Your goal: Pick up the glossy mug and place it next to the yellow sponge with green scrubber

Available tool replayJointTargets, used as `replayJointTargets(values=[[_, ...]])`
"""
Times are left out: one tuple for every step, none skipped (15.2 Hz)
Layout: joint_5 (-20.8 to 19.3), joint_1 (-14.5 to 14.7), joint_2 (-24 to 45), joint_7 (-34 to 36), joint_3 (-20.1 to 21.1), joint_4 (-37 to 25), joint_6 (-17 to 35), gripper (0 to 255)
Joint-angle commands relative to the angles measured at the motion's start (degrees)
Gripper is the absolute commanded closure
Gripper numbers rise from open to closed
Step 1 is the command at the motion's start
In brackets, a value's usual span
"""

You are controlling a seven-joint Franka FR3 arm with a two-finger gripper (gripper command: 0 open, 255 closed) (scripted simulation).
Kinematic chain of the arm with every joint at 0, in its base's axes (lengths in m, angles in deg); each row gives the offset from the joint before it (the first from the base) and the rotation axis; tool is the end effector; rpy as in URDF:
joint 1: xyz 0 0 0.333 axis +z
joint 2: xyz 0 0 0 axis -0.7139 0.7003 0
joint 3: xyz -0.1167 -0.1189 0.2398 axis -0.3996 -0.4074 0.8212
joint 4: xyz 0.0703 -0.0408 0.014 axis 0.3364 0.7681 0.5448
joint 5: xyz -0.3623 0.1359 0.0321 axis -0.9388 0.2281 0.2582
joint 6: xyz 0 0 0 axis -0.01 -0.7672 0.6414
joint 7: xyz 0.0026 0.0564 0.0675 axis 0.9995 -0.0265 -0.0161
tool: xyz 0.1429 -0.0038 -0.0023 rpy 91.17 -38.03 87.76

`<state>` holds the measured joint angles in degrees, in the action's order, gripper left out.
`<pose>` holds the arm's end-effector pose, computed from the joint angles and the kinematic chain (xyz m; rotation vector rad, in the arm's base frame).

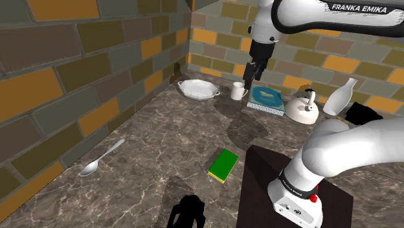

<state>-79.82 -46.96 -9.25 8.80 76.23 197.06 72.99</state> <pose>0.3243 0.0050 0.5208 3.0284 0.1198 -0.0359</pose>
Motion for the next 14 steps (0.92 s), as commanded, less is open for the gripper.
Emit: replayJointTargets(values=[[0.0,0.0,0.0,0.0,0.0,0.0,0.0,0],[-0.6,-0.4,1.1,-0.9,-1.0,0.2,1.3,0],[-1.3,-0.9,2.3,-1.9,-1.9,0.3,2.7,0],[-1.9,-1.3,3.5,-2.8,-2.9,0.4,4.0,0],[-2.4,-1.7,4.8,-3.7,-3.8,0.3,5.3,0],[-2.9,-2.1,6.2,-4.6,-4.8,0.2,6.7,0],[-3.4,-2.5,7.7,-5.5,-5.7,0.0,8.0,0],[-3.9,-2.8,9.2,-6.4,-6.6,-0.2,9.3,0],[-4.3,-3.2,10.7,-7.3,-7.5,-0.6,10.5,0],[-4.6,-3.5,12.3,-8.1,-8.4,-1.0,11.8,0],[-4.9,-3.9,14.0,-9.0,-9.3,-1.4,13.0,0],[-5.2,-4.2,15.7,-9.9,-10.2,-2.0,14.2,0],[-5.4,-4.5,17.4,-10.8,-11.0,-2.6,15.4,0],[-5.5,-4.7,19.2,-11.7,-11.9,-3.3,16.5,0]])
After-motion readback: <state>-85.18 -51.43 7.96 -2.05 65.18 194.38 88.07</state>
